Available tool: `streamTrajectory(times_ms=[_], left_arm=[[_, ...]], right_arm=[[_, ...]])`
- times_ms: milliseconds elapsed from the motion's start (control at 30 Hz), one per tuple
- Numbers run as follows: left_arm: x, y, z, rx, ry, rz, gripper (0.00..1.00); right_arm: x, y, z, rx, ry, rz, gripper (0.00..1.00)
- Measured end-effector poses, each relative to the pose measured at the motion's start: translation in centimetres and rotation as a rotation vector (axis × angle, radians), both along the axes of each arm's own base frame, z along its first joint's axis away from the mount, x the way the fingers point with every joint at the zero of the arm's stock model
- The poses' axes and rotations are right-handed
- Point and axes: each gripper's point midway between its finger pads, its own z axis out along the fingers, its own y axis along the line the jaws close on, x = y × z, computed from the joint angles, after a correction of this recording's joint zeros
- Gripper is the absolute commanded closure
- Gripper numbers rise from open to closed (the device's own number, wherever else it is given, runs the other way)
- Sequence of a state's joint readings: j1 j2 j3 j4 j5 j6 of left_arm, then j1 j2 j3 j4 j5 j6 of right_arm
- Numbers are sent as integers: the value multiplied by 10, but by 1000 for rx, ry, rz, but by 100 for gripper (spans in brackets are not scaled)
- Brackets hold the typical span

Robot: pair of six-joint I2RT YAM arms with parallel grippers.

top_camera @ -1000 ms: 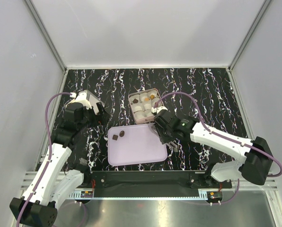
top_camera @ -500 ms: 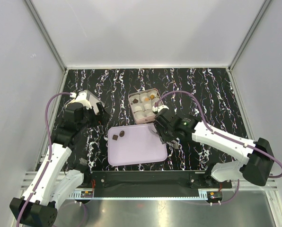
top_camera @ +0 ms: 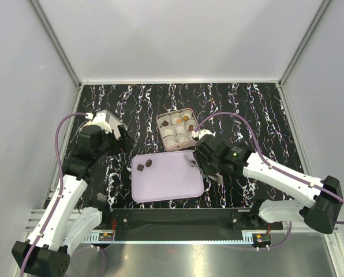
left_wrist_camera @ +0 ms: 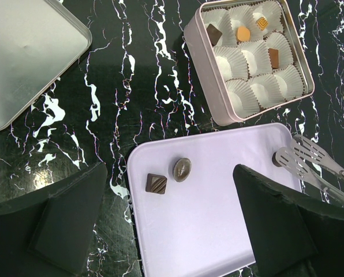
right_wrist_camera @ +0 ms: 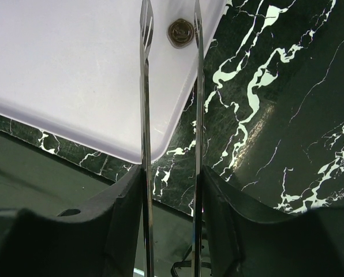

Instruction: Pack the chocolate

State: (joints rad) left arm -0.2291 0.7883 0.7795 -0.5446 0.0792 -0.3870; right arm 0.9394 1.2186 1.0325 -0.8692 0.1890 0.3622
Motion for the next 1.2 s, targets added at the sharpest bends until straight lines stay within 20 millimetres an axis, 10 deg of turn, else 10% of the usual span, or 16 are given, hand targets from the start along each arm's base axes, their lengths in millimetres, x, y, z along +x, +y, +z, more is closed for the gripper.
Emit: streamTrajectory(times_ms=[1200], left_arm=[[0, 0, 0, -3, 1, 3, 1]], right_arm=[[-16, -9, -30, -34, 103, -68, 57]])
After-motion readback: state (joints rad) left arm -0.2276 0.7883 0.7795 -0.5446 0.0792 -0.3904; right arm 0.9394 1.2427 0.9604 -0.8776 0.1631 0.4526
